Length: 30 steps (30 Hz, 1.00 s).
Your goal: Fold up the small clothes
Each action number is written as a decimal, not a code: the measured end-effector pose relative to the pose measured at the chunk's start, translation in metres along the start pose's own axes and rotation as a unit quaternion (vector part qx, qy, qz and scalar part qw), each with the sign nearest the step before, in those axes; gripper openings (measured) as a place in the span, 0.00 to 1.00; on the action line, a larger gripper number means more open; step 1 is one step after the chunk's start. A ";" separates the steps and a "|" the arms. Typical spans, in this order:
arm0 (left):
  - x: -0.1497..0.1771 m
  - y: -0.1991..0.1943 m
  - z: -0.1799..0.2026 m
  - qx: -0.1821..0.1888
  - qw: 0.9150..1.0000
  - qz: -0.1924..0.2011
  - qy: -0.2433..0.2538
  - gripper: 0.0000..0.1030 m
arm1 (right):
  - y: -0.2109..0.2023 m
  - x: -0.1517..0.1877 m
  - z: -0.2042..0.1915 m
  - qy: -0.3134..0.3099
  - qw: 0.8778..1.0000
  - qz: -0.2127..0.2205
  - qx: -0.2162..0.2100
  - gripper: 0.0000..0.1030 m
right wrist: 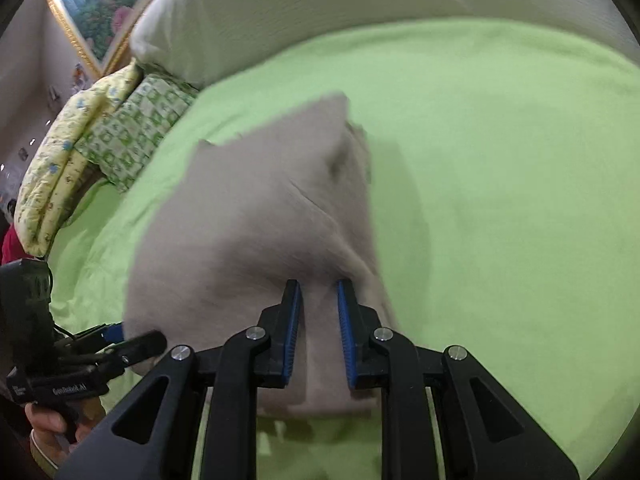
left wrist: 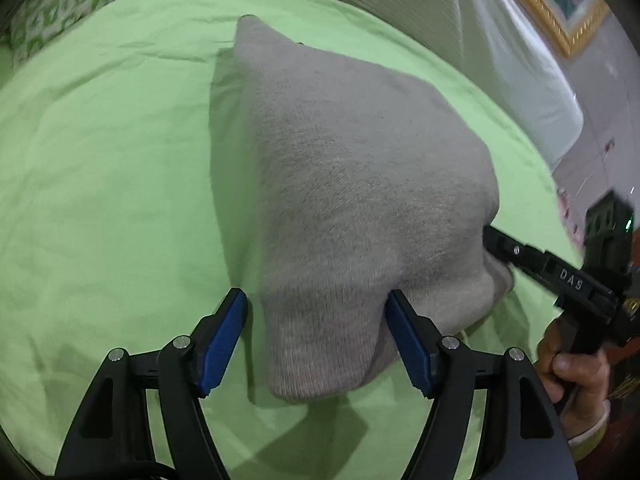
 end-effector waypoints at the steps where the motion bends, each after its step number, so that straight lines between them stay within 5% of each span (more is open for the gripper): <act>1: 0.002 -0.004 0.000 -0.002 1.000 0.002 0.003 0.70 | -0.004 0.003 0.003 0.008 1.000 0.004 -0.010 0.20; 7: 0.021 -0.018 -0.007 -0.005 1.000 0.004 -0.001 0.70 | -0.033 0.028 -0.015 -0.030 0.999 0.028 -0.028 0.20; 10: 0.027 -0.013 -0.015 -0.010 1.000 0.002 -0.007 0.71 | -0.016 0.040 -0.016 -0.047 0.999 0.001 0.017 0.20; 14: 0.032 -0.016 -0.005 -0.050 0.999 0.004 0.018 0.71 | -0.015 0.043 -0.011 -0.030 0.999 0.000 0.015 0.20; 19: 0.044 -0.024 -0.005 -0.051 0.999 0.013 0.005 0.70 | -0.032 0.046 -0.022 -0.037 0.999 0.009 0.017 0.21; 24: 0.055 -0.032 0.005 -0.047 0.999 0.024 0.002 0.72 | -0.052 0.060 -0.025 -0.035 0.999 0.036 0.014 0.45; 30: 0.073 -0.052 0.018 -0.045 0.998 0.047 -0.002 0.77 | -0.062 0.070 -0.034 -0.044 0.998 0.051 0.019 0.45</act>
Point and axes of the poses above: each gripper's, at about its wrist camera, not at the fingertips, and y roughly the way its jaws point, z to its right, x to its underside, the point moved 2 cm from there along y, roughly the way its jaws point, and after that the axes turned 9 degrees about -z, right-handed, at the moved point
